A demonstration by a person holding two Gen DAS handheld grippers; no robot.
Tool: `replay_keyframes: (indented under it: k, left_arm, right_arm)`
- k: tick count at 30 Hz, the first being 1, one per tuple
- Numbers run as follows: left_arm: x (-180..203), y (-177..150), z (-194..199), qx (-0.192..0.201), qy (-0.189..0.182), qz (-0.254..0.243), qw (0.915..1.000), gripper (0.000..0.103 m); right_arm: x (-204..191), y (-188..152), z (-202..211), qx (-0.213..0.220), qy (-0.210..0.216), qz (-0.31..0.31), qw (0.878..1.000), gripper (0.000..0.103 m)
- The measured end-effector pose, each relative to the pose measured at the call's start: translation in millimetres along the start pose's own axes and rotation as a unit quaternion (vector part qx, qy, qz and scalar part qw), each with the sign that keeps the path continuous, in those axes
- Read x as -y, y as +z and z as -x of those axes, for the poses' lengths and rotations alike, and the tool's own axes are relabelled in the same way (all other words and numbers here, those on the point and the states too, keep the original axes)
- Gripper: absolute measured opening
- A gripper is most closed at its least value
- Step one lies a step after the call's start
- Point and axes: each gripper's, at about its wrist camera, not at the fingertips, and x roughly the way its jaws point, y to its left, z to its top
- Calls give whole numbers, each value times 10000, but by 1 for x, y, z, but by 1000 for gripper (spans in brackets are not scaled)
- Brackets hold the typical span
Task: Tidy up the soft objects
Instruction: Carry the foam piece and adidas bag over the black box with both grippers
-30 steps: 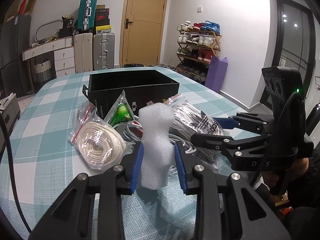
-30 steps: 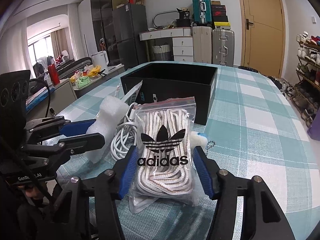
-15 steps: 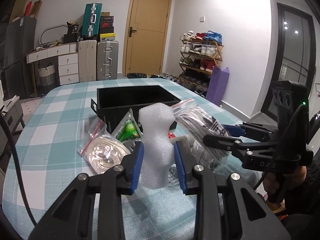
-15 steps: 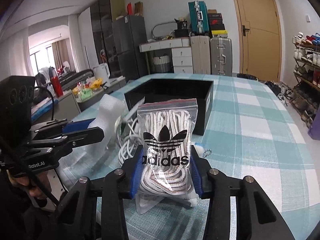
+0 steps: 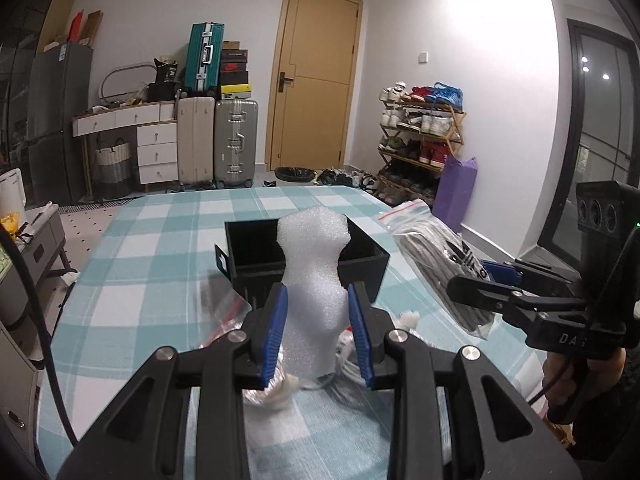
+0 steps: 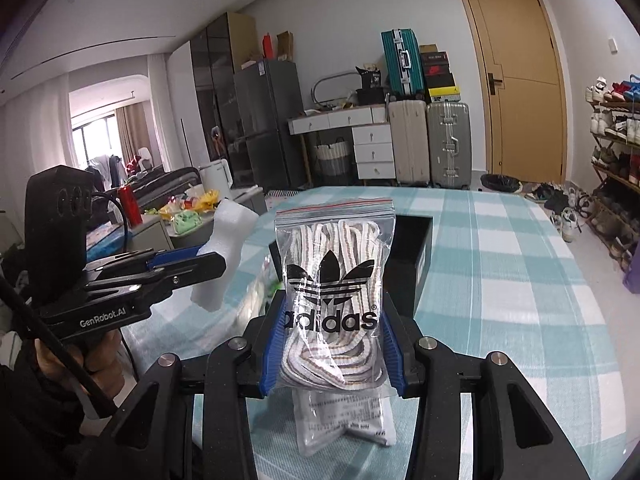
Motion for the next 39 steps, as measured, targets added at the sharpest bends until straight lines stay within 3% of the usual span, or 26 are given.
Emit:
replay_keyframes:
  k: [18, 39]
  left_arm:
    - [-22, 36, -39, -77, 174, 113, 9998, 30]
    - [-40, 51, -97, -506, 213, 344, 9979, 30]
  right_arm:
    - [9, 45, -32, -184, 13, -239, 9995, 43]
    - [37, 62, -95, -618, -95, -426, 9971, 43]
